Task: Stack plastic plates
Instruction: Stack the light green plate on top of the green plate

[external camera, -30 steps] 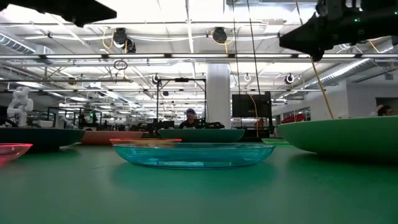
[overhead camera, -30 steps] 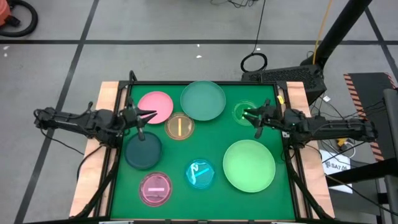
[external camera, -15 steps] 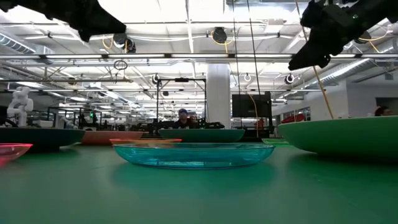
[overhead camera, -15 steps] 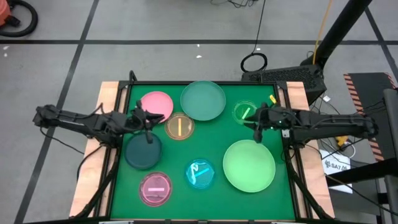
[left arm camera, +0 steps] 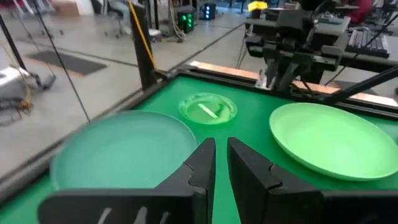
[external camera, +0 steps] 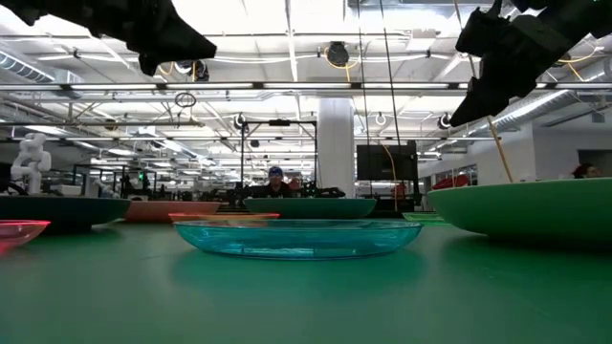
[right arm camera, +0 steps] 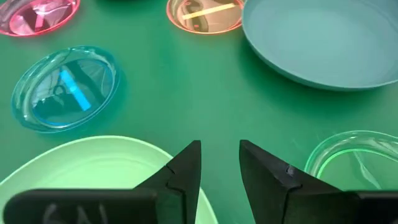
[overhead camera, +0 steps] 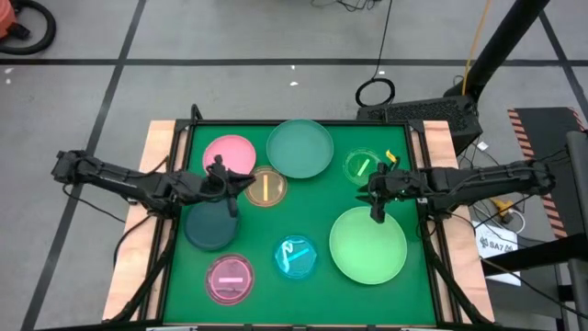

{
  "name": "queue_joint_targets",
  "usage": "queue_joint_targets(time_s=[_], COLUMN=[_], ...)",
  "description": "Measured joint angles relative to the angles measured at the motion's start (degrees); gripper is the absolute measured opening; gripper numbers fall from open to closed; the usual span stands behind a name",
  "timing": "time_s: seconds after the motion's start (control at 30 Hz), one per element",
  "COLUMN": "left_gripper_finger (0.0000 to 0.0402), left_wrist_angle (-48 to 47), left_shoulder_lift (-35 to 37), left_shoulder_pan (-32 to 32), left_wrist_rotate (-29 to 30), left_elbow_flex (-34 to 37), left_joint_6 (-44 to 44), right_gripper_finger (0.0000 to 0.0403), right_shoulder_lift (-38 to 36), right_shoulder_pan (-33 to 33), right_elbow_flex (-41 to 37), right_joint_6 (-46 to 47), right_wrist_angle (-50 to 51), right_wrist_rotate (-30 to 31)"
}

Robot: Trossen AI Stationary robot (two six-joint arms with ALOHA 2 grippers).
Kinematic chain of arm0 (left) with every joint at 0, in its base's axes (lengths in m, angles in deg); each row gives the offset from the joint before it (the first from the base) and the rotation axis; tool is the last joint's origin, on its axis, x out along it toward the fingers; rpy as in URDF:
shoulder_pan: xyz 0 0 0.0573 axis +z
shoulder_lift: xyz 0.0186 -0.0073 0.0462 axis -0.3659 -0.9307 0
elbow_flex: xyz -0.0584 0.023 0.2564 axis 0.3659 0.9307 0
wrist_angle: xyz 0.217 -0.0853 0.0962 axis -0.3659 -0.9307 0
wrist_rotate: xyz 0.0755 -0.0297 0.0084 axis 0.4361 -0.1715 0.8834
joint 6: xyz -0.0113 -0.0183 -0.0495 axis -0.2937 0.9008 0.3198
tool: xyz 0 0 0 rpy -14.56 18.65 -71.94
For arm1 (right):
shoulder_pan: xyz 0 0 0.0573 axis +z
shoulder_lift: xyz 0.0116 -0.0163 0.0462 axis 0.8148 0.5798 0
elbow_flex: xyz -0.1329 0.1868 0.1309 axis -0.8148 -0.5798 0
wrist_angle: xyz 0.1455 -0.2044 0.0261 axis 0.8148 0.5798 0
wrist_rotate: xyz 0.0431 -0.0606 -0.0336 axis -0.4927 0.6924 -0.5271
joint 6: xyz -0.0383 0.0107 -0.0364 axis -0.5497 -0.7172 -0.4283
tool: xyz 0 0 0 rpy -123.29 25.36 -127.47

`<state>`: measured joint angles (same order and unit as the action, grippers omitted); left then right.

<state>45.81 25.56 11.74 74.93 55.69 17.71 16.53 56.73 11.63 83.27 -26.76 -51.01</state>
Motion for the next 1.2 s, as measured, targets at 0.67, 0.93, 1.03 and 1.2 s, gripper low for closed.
queue_joint_targets(time_s=[0.67,0.93,1.03,1.2], left_gripper_finger=[0.0049,0.0049,0.0049,0.0049], left_wrist_angle=[11.3,10.8,10.6,10.0], left_shoulder_lift=[-32.4,-42.2,-45.2,-49.5], left_shoulder_pan=[-3.9,-4.0,-4.0,-4.0], left_wrist_rotate=[-4.6,-4.6,-4.7,-7.4], left_elbow_flex=[-16.4,-24.7,-27.7,-32.0], left_joint_6=[10.6,11.0,10.4,10.6], right_gripper_finger=[0.0102,0.0102,0.0102,0.0102], right_shoulder_lift=[-6.9,-13.1,-13.7,-12.2], right_shoulder_pan=[3.4,3.6,4.1,6.1], right_elbow_flex=[0.0,-0.1,-2.1,-6.9], right_joint_6=[-14.3,-11.3,-5.7,-5.5], right_wrist_angle=[-5.6,-6.7,-11.9,-16.0], right_wrist_rotate=[6.3,9.4,9.4,7.5])
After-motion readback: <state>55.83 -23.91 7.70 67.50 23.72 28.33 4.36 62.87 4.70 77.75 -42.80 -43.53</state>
